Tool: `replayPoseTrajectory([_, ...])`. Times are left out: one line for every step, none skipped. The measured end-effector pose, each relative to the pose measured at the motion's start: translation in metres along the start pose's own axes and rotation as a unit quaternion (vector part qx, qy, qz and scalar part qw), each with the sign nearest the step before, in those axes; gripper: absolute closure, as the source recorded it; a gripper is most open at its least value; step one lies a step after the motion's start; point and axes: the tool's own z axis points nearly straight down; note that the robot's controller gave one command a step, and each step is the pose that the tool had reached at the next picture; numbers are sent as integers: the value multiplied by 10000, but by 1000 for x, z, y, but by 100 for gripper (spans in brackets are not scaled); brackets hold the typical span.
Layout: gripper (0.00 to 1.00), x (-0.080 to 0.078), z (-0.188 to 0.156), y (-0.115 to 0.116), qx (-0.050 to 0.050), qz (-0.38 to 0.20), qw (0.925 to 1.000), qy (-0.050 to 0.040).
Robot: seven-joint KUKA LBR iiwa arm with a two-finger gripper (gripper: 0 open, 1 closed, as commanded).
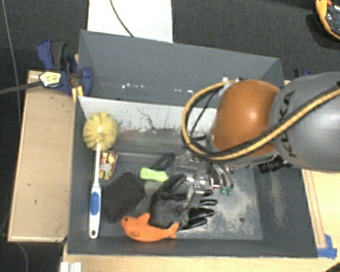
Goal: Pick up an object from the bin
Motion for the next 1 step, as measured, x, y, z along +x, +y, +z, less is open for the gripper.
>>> replayPoseTrajectory([0,-11,32,-40,7,319,9995,3])
